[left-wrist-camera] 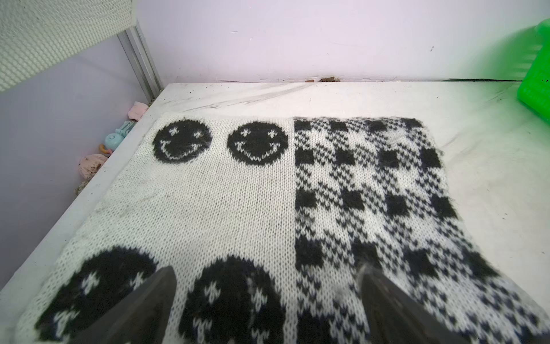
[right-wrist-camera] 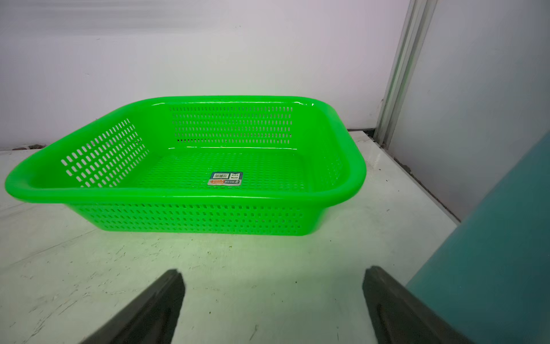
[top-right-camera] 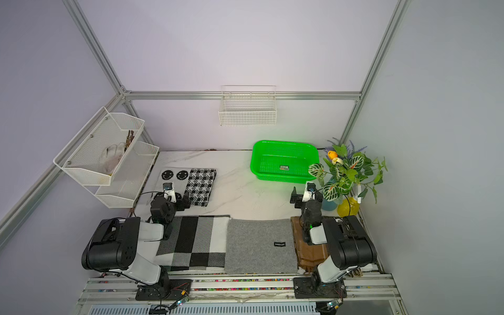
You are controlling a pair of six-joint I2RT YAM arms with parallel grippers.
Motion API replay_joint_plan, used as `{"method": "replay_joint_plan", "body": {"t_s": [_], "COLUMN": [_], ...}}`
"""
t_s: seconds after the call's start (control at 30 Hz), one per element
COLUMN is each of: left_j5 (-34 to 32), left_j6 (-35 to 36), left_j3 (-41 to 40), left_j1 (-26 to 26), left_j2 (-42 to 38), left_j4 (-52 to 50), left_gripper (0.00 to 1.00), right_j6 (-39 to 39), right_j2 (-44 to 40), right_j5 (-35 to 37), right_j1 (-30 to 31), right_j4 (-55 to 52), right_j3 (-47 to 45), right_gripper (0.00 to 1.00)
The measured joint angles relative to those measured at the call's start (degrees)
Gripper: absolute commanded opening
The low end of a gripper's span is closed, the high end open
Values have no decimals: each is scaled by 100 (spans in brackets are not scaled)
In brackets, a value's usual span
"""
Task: Put the folded scarf in the basket
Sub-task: Move the basket to the center of the board.
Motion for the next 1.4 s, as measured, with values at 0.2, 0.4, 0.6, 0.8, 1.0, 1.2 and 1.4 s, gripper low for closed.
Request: {"method": "replay_joint_plan", "body": {"t_s": [0.2,0.4,0.6,0.8,1.0,1.2,1.4], "left_j5": [0,0,2,2,0,-57,-782], "left_j6": [0,0,0,0,0,-2,59], "left_j3": [0,0,0,0,0,-57,-122], "left_j1": [0,0,0,0,0,-9,-708], "left_j2": [0,0,0,0,0,-70,-1733], "left_j4": [0,0,0,0,0,46,-826], "left_gripper": [100,100,100,100,100,100,98], "right_j6": [0,0,2,0,2,-17,-149], "right_j2": [-2,-2,0,0,0,-20,-909], "right_j5": [0,0,0,0,0,-28,-149], "right_j1": [-7,-7,-9,-9,-9,-9,105], "right_j4": [-20,-24,-26,-31,-31,-24,-1231], "right_j3": [0,0,0,0,0,-2,393], "right_gripper": [100,100,100,100,100,100,100]}}
